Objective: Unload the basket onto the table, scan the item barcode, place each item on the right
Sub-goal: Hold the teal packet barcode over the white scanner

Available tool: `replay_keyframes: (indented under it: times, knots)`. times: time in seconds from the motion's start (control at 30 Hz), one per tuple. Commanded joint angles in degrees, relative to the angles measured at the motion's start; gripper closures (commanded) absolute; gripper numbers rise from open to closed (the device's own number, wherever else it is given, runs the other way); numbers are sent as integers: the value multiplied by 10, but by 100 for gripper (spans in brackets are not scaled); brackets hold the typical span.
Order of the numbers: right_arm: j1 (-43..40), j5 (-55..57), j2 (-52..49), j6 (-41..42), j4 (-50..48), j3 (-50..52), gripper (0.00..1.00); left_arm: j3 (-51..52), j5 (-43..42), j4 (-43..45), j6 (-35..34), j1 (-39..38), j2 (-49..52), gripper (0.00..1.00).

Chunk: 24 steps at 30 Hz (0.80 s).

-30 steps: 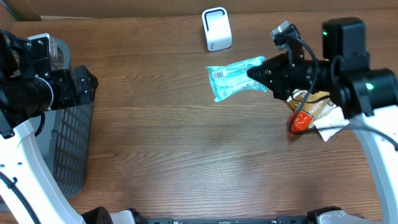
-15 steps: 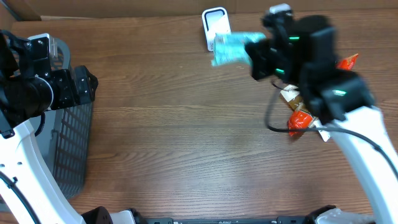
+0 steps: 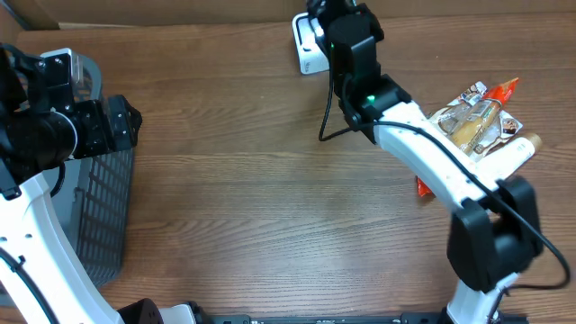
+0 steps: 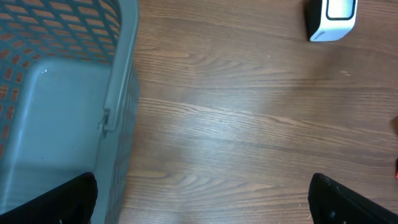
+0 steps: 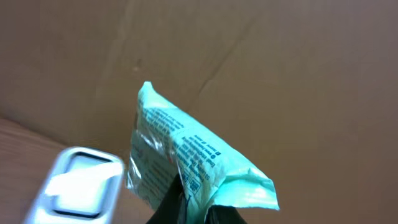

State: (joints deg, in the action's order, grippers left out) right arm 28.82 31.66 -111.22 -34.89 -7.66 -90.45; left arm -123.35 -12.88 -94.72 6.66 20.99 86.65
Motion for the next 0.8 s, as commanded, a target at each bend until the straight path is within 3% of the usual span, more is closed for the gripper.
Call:
replay_keyframes:
  times: [0.0,0.37,0.77]
  knots:
    - [-9,-9,-31,-191,-41,-7,96,-1,-2,2,15,0,2,1]
    - [-10,-68,-134,-387,-176,-7,96,-1,-3,2,15,0,2,0]
    - [-21,-90,-172,-450,-195,-7,96,-1,-2,2,15,0,2,1]
